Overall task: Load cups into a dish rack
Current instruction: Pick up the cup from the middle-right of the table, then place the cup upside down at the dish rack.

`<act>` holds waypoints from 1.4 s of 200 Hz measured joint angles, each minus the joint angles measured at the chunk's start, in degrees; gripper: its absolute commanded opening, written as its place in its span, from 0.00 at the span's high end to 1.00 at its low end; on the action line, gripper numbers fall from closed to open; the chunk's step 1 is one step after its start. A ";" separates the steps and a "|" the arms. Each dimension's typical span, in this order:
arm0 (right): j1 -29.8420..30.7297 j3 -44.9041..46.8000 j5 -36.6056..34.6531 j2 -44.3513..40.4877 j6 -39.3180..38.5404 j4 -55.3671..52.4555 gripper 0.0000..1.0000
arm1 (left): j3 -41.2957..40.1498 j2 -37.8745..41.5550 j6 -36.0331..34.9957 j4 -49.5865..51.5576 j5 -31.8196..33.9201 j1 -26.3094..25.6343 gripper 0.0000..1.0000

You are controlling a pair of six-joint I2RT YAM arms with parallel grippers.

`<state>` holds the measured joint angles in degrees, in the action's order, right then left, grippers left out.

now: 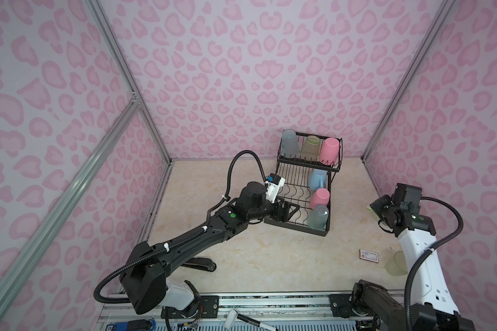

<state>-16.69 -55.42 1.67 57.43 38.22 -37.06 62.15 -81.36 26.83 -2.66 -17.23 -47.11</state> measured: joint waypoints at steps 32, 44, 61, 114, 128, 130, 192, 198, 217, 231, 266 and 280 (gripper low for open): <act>4.00 3.10 -0.85 -8.39 -2.01 1.66 1.00 | 0.00 2.95 5.33 1.84 1.49 -0.33 0.19; 5.55 4.26 -1.22 -11.72 -2.93 2.67 1.00 | 0.00 4.33 7.32 2.91 2.49 -0.42 0.19; 8.00 5.51 -1.46 -15.87 -4.17 4.20 1.00 | 0.00 6.16 10.10 4.33 3.06 -0.48 0.19; 15.39 9.97 -1.40 -26.18 -6.56 9.42 1.00 | -0.07 10.23 18.16 8.79 4.31 -0.61 0.21; 17.64 11.85 -0.92 -28.46 -7.06 11.02 1.00 | -0.33 11.08 19.87 9.44 4.68 -0.61 0.21; 18.05 12.17 -0.76 -28.81 -7.17 11.37 1.00 | -0.42 11.21 20.06 9.53 4.72 -0.61 0.21; 31.36 20.22 -0.17 -32.39 -9.68 22.71 1.00 | -1.97 12.66 28.22 10.84 5.73 -0.61 0.22; 33.07 20.85 -0.31 -32.09 -10.27 23.85 1.00 | -2.03 12.66 28.89 10.86 5.73 -0.61 0.23; 39.32 22.58 -2.21 -30.34 -12.11 27.47 1.00 | -2.05 12.66 31.63 10.97 5.73 -0.61 0.23; 44.24 23.41 -4.48 -28.33 -13.90 30.25 1.00 | -2.05 12.63 33.53 10.97 5.70 -0.55 0.24; 55.52 24.28 -9.86 -22.12 -19.12 37.11 1.00 | -2.99 12.55 38.47 10.91 5.18 0.20 0.27; 57.94 24.46 -11.26 -19.41 -20.85 41.03 1.00 | -3.43 12.46 40.83 10.82 4.72 0.63 0.27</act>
<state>41.25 -30.96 -9.58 38.02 17.37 3.97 58.72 -68.90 67.66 8.16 -12.51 -46.48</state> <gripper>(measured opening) 0.069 0.732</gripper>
